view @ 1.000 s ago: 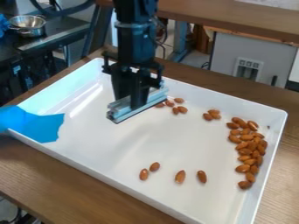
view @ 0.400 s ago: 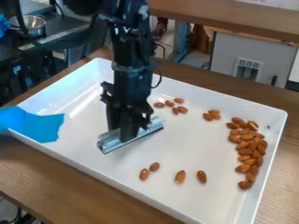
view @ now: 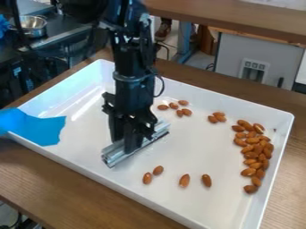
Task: Sweep into pile
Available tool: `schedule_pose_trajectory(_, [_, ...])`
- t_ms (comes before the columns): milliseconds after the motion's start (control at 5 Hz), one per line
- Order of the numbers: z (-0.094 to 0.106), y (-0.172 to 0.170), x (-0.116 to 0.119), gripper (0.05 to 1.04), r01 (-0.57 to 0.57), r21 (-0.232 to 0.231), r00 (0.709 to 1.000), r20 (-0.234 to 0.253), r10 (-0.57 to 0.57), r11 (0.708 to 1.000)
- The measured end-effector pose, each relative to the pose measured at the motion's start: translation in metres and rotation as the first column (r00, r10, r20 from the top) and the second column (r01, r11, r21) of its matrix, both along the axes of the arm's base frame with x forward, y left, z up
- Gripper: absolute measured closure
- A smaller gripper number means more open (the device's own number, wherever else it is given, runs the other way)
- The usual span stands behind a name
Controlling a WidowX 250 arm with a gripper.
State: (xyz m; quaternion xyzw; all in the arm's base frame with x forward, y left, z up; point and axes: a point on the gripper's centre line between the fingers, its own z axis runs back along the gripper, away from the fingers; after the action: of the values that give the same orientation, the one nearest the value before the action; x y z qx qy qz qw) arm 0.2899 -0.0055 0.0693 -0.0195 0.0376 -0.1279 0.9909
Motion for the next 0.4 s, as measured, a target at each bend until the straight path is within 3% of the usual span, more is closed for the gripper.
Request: schedule_pose_trajectory(400, [-0.005, -0.033, -0.011, 0.738, 0.004, -0.034, 1.0, -0.02, -0.005, 0.999])
